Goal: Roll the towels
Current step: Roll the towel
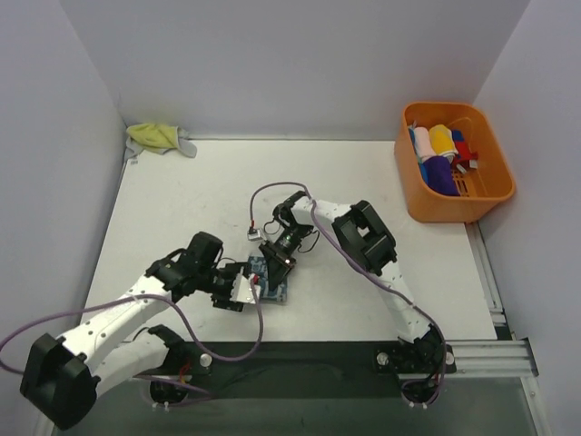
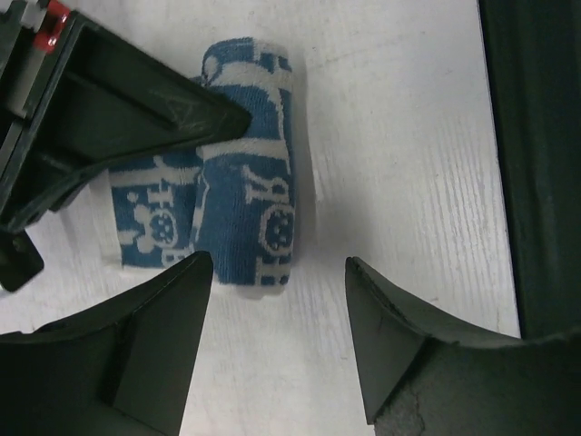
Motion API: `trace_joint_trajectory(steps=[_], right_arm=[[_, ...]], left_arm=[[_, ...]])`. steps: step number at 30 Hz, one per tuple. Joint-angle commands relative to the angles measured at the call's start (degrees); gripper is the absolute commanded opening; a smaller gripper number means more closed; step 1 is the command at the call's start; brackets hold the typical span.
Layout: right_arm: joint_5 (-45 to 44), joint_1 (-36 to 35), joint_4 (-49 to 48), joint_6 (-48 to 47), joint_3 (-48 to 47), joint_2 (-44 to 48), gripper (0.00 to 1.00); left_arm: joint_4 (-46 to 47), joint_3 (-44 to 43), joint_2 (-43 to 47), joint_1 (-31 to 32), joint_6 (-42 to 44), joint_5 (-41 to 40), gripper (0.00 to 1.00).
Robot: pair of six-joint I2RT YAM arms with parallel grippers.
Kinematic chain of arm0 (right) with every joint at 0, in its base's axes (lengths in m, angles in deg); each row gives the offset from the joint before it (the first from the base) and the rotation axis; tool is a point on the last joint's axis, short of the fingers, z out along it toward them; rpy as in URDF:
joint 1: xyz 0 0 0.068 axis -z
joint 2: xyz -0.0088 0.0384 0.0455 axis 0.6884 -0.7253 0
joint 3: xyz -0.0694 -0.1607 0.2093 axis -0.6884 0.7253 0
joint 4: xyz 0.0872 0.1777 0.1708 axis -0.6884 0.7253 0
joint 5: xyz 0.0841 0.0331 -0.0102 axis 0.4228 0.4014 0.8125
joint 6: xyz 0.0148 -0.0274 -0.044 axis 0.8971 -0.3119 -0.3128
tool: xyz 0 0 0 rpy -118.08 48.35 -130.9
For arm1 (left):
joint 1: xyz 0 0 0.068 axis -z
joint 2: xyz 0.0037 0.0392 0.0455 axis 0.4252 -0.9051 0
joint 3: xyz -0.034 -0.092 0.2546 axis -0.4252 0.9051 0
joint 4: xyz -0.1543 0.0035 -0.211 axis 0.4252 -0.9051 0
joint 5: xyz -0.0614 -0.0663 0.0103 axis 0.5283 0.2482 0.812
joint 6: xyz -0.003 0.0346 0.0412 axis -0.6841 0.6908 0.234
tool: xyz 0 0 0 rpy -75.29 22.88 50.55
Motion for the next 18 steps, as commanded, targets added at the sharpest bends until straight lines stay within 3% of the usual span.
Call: trace_joint_trajectory(steps=[1,8,9,11,14,18], right_arm=[[-7.38,0.31,3.19,-1.58,0.80,-4.79,0.00],[-7.56,1.37,3.11,-2.20,0.27,-5.05,0.00],[-7.56,1.63,3.19,-2.20,0.09,-5.05,0.00],[-8.00,2.25,2.84,-2.03,0.00,-4.53,0.02],[-9.22,4.18,2.75,-1.59,-0.87,-2.34,0.17],[-11.33,8.12,2.14,-0.10,-2.45,2.93,0.43]], left_arm=[[11.00,-0.08,-2.66,7.60,-2.46,-10.50,0.70],[20.24,-0.26,-15.74,13.59,-3.79,-17.45,0.63],[20.15,-0.43,-16.90,13.76,-3.79,-17.81,0.59],[18.58,-0.70,-19.35,14.29,-3.70,-17.72,0.36],[13.07,-2.88,-22.69,14.29,-4.83,-16.50,0.15],[4.44,-9.21,-28.32,12.02,-9.32,-11.50,0.04]])
